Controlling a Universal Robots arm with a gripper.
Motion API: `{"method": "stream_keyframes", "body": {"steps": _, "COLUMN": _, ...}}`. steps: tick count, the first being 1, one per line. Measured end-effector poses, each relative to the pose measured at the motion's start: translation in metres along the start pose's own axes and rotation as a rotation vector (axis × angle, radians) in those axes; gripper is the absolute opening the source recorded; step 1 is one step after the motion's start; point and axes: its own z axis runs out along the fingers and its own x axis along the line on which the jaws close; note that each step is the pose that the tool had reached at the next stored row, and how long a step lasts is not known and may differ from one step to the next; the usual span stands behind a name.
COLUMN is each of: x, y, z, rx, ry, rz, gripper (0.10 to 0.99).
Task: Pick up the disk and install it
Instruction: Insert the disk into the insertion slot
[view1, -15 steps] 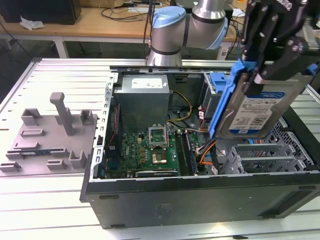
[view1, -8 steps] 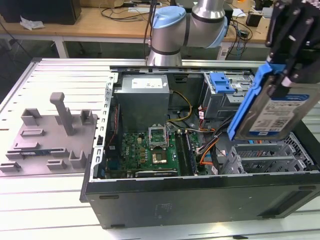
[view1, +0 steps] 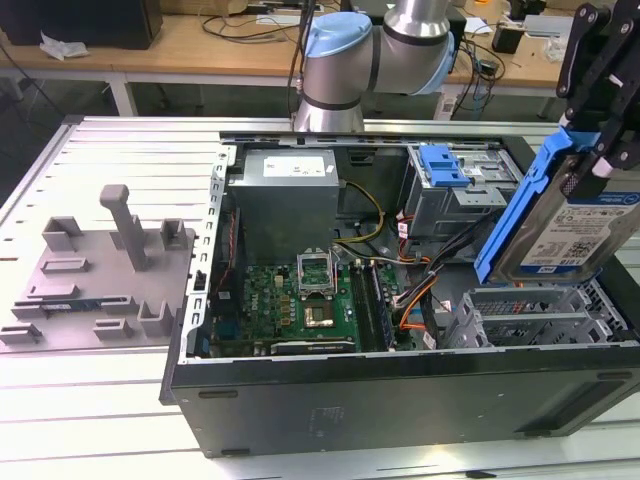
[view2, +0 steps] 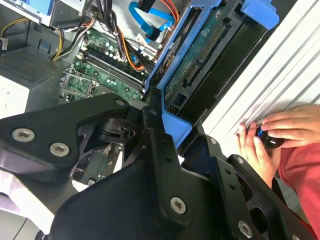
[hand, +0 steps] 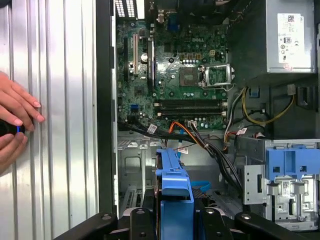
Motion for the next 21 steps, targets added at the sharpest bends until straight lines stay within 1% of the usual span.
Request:
{"method": "stream_keyframes", "body": {"steps": 14, "x": 0.0028, "y": -0.0001, "z": 0.0001, "rx": 0.000, "ry": 0.0001, "rz": -0.002, "gripper": 0.369}}
{"method": "stream_keyframes", "body": {"steps": 21, "x": 0.0046, "y": -0.0008, "z": 0.0014, "rx": 0.000, "ry": 0.0001, "rz": -0.010, "gripper": 0.369}}
